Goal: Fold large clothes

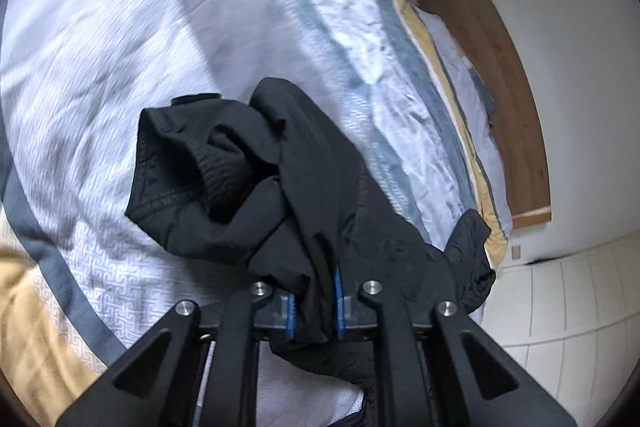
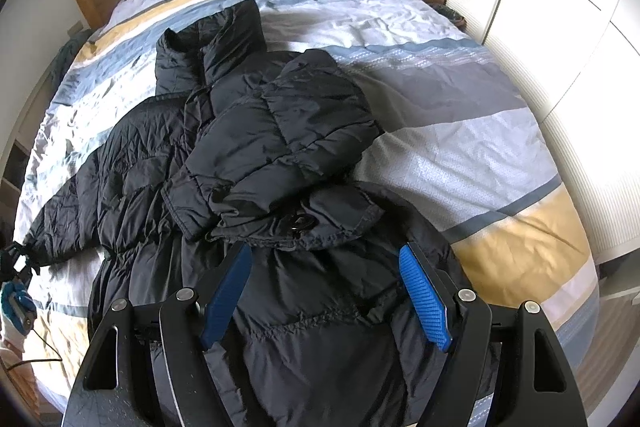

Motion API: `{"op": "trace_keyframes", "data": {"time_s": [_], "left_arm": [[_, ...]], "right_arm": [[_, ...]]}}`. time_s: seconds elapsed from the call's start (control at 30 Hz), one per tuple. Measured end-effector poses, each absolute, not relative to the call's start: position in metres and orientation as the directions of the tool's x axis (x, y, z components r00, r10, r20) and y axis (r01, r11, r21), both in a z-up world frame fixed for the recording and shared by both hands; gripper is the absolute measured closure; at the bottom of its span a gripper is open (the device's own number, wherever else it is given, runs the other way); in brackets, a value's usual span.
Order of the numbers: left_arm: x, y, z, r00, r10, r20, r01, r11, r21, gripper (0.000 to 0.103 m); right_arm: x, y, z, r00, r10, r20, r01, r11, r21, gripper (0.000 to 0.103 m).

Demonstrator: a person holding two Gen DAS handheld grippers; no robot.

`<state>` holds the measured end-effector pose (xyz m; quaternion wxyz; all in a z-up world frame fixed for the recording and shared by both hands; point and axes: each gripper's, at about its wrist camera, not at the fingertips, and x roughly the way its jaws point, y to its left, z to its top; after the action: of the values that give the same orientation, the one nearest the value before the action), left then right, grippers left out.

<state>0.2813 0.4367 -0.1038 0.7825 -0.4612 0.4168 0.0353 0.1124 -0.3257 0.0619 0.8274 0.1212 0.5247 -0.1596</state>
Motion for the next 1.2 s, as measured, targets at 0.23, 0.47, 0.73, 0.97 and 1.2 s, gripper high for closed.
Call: {"op": "trace_keyframes", "data": {"time_s": [0.23, 0.47, 0.73, 0.97, 1.2], "left_arm": [[0.288, 0.393, -0.042, 0.688, -0.341, -0.641, -0.310, 0.661, -0.684, 0.092], [0.296, 0.309, 0.025, 0.698, -0.388, -0.602, -0.129, 0.758, -0.639, 0.092], [0.295, 0.192, 0.066, 0.665, -0.468, -0.582, 0.024, 0.793, -0.609, 0.093], [0.291, 0.073, 0.049, 0.562, -0.525, -0.639, 0.120, 0.816, -0.565, 0.093], [0.272, -0.040, 0.001, 0.442, -0.505, -0.742, 0.206, 0.862, -0.463, 0.093]], "right_arm": [[0.095, -0.350, 0.052, 0.410, -0.112, -0.905, 0.420, 0.904, 0.078, 0.028], [0.079, -0.387, 0.045, 0.439, -0.094, -0.893, 0.445, 0.887, 0.126, 0.028], [0.063, -0.439, 0.043, 0.475, -0.090, -0.875, 0.478, 0.862, 0.170, 0.028], [0.043, -0.477, 0.038, 0.486, -0.094, -0.869, 0.507, 0.840, 0.192, 0.028], [0.020, -0.510, 0.027, 0.472, -0.102, -0.876, 0.543, 0.817, 0.197, 0.028]]}}
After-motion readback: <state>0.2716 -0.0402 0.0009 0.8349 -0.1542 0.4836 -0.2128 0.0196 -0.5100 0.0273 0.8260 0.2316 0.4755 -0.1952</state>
